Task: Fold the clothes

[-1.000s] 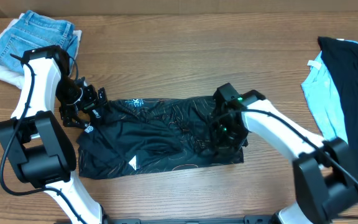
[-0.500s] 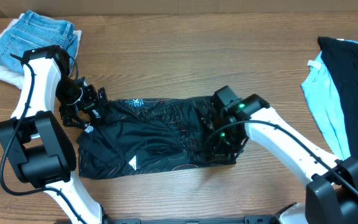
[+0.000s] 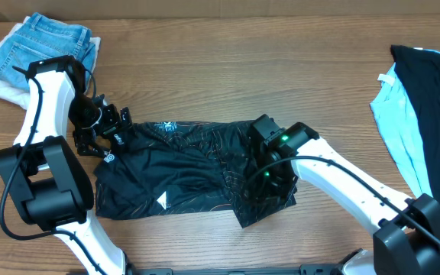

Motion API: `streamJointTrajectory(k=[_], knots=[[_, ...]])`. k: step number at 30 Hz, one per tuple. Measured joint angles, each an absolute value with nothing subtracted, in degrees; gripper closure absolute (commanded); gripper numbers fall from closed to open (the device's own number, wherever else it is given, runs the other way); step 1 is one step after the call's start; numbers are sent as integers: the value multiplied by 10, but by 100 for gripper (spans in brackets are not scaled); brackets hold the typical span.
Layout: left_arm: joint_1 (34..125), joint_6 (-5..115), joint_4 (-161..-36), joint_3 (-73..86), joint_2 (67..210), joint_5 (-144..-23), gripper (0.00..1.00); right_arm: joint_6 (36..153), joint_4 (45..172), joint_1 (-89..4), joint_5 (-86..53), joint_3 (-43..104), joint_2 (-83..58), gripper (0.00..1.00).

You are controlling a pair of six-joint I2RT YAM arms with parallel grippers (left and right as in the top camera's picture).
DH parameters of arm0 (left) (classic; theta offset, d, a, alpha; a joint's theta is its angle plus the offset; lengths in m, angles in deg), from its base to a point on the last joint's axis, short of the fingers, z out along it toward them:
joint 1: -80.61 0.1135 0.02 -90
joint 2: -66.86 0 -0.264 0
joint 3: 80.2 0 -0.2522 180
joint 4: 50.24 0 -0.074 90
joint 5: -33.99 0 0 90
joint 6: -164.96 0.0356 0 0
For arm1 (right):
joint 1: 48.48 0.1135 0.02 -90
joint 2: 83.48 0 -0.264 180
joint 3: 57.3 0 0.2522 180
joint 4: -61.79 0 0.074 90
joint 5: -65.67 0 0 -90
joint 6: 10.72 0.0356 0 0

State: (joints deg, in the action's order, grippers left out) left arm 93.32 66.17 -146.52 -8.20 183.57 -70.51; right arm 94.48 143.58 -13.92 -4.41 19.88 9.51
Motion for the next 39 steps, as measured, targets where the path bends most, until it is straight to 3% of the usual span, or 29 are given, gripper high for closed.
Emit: streamJointTrajectory(k=[8, 12, 22, 29, 39], knots=[[933, 662, -1465, -82, 1836, -705, 0, 956, 1363, -178, -61, 203, 95, 50], [933, 662, -1466, -82, 1836, -705, 0, 960, 1320, -185, -87, 204, 95, 28], [933, 662, -1467, -82, 1836, -705, 0, 962, 1286, -318, -149, 204, 102, 25], [933, 662, -1467, -82, 1836, -705, 0, 887, 1267, -389, -78, 204, 154, 27], [933, 662, -1467, -82, 1836, -705, 0, 809, 1255, -394, 54, 204, 240, 27]])
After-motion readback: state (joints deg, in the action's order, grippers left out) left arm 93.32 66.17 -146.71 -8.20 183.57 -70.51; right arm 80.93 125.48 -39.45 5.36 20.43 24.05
